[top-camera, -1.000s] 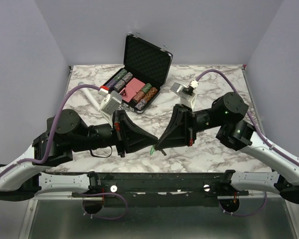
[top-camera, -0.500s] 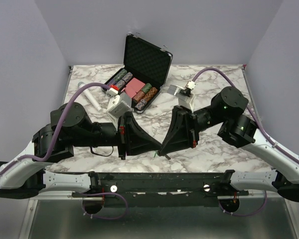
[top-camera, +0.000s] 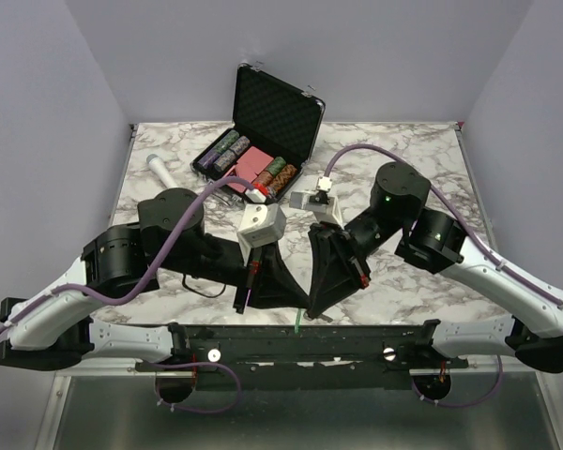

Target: Remove the keys from the keyring

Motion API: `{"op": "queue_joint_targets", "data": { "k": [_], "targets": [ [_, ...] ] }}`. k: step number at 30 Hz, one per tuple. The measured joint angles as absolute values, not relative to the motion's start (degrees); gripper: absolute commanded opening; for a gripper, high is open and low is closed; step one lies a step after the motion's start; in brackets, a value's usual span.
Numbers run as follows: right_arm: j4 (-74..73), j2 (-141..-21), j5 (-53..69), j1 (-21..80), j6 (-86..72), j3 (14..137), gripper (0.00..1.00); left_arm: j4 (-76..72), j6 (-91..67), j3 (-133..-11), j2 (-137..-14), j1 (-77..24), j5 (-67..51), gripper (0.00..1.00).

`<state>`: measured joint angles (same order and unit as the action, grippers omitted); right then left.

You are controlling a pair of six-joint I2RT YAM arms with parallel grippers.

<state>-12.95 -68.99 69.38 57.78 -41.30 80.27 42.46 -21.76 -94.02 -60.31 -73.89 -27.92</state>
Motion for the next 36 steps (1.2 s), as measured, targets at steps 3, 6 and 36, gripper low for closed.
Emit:
{"op": "queue_joint_targets", "data": {
  "k": [3, 6, 36],
  "targets": [
    [-13.5, -69.3, 71.7, 57.9, -41.3, 79.9, 0.01, 43.1, -20.1, -94.5, -61.6, -73.8, -30.3, 0.0],
    [-13.4, -69.3, 73.7, 58.0, -41.6, 78.8, 0.01, 43.5, -18.6, -94.8, -62.8, -73.8, -33.1, 0.0],
    [-12.9, -63.6, 47.5, 56.6, -40.0, 74.2, 0.01, 33.1, -30.9, -84.1, -48.5, -74.9, -1.3, 0.51]
  ]
}}
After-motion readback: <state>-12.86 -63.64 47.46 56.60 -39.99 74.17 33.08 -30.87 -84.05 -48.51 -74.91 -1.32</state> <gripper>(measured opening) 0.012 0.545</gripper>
